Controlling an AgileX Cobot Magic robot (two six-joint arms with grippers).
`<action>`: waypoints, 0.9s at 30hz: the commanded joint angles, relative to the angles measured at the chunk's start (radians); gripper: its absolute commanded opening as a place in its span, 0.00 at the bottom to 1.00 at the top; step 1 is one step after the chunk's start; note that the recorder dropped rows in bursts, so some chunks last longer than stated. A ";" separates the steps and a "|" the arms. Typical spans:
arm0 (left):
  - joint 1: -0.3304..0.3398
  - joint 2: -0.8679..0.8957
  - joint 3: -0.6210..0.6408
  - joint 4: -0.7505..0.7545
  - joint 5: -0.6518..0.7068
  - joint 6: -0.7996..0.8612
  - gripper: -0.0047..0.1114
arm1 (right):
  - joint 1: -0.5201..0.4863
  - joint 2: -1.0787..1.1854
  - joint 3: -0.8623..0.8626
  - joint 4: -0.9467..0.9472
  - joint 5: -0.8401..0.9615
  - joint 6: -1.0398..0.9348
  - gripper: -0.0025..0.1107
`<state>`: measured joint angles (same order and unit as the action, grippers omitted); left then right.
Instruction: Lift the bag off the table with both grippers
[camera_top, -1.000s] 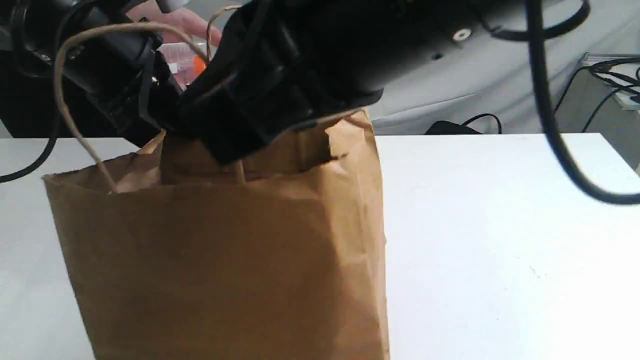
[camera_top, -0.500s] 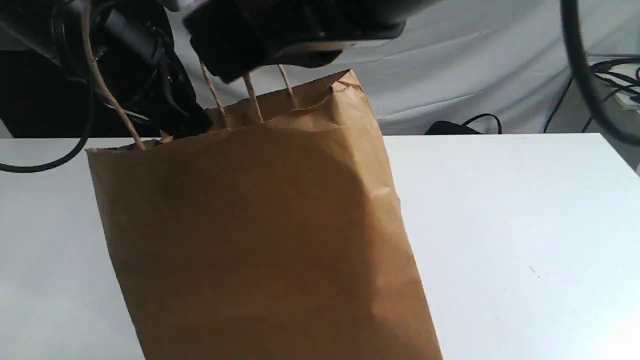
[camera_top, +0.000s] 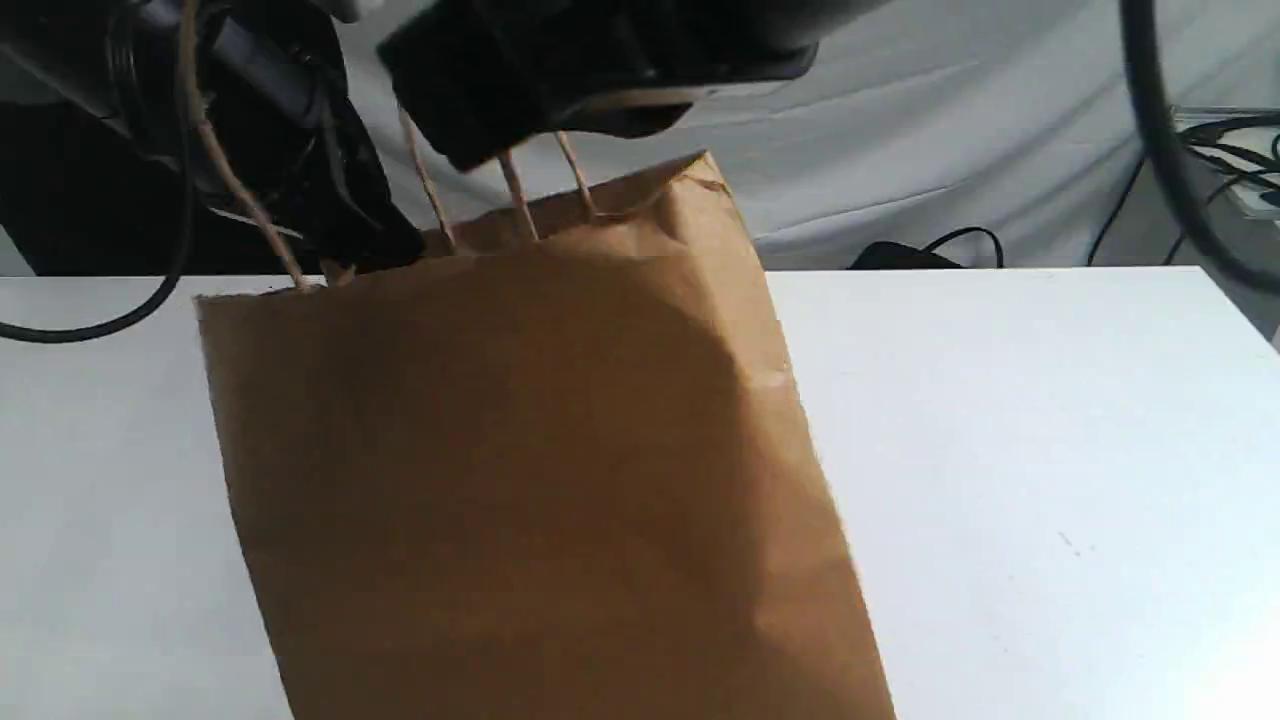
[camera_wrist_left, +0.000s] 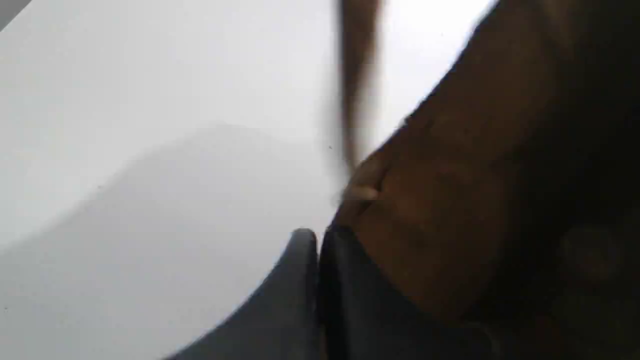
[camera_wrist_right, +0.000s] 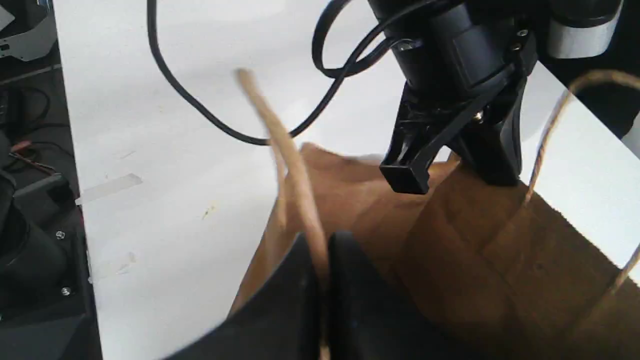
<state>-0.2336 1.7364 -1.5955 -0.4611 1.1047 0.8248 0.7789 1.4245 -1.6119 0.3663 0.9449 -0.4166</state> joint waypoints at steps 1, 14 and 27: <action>0.002 0.001 -0.003 -0.001 -0.006 -0.008 0.04 | -0.003 -0.001 -0.008 0.003 -0.017 0.008 0.02; 0.002 -0.005 -0.085 -0.038 -0.030 -0.011 0.04 | -0.003 -0.001 -0.008 -0.113 -0.052 0.006 0.02; 0.002 -0.001 -0.143 -0.048 -0.043 -0.009 0.04 | -0.001 -0.001 0.032 -0.252 -0.240 -0.002 0.02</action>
<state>-0.2336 1.7364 -1.7317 -0.4981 1.0771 0.8248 0.7789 1.4245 -1.5965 0.1274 0.7378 -0.4166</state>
